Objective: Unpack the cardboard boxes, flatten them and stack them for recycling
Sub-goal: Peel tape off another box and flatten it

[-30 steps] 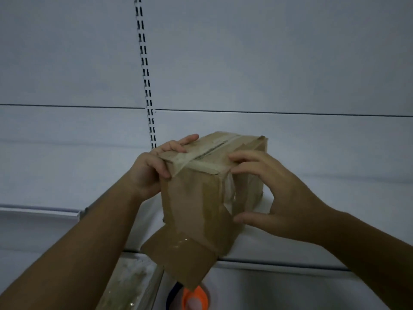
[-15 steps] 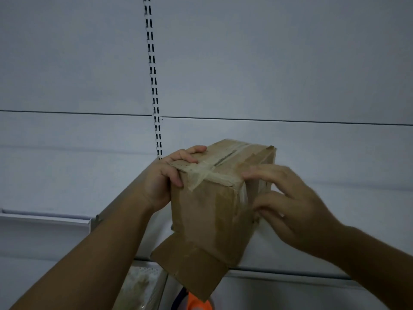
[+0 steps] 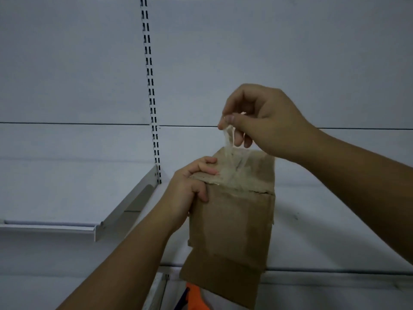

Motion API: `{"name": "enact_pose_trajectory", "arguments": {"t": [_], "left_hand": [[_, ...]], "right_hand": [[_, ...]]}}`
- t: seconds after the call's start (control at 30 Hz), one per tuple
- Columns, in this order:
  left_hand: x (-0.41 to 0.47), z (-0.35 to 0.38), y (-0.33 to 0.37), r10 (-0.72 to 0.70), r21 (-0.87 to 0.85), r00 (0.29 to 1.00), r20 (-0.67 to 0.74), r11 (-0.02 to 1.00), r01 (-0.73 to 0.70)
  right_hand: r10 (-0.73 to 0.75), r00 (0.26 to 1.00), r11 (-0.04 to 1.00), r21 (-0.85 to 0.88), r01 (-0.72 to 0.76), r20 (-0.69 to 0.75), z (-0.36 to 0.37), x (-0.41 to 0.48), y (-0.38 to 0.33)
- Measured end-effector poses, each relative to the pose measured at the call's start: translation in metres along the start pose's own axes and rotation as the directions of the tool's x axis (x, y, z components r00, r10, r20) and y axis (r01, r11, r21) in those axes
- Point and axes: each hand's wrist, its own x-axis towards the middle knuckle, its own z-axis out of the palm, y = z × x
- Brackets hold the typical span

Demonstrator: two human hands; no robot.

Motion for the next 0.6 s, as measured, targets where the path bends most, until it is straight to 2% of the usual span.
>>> {"name": "enact_pose_trajectory", "arguments": {"t": [0.07, 0.13, 0.2, 0.27, 0.33, 0.4, 0.5, 0.6], "left_hand": [[-0.005, 0.004, 0.003, 0.049, 0.098, 0.998, -0.039, 0.994, -0.045], [-0.009, 0.004, 0.008, 0.117, 0.267, 0.992, -0.052, 0.959, -0.099], [-0.016, 0.001, 0.013, 0.168, 0.496, 0.984, 0.059, 0.851, -0.175], [-0.020, -0.002, 0.016, 0.157, 0.656, 0.973, 0.170, 0.719, -0.231], [-0.019, -0.001, 0.021, 0.140, 0.735, 0.965, 0.220, 0.627, -0.259], [-0.017, 0.000, 0.028, 0.144, 0.780, 0.950, 0.276, 0.545, -0.309], [-0.013, 0.001, 0.039, 0.075, 0.802, 0.941, 0.330, 0.504, -0.321], [-0.012, 0.004, 0.053, -0.044, 0.780, 0.912, 0.408, 0.537, -0.323]], "right_hand": [[0.149, 0.989, 0.980, 0.140, -0.144, -0.019, 0.010, 0.007, 0.008], [0.340, 0.940, 0.900, 0.293, -0.323, -0.009, 0.021, 0.007, 0.021], [0.452, 0.892, 0.830, 0.367, -0.421, 0.002, 0.028, 0.002, 0.033], [0.463, 0.886, 0.820, 0.398, -0.411, -0.040, 0.028, -0.003, 0.039], [0.445, 0.889, 0.816, 0.459, -0.353, -0.108, 0.025, -0.005, 0.042], [0.448, 0.889, 0.778, 0.532, -0.333, -0.099, 0.023, -0.007, 0.043], [0.479, 0.877, 0.686, 0.638, -0.350, -0.035, 0.022, -0.010, 0.046], [0.522, 0.853, 0.591, 0.712, -0.379, 0.021, 0.020, -0.012, 0.048]]}}
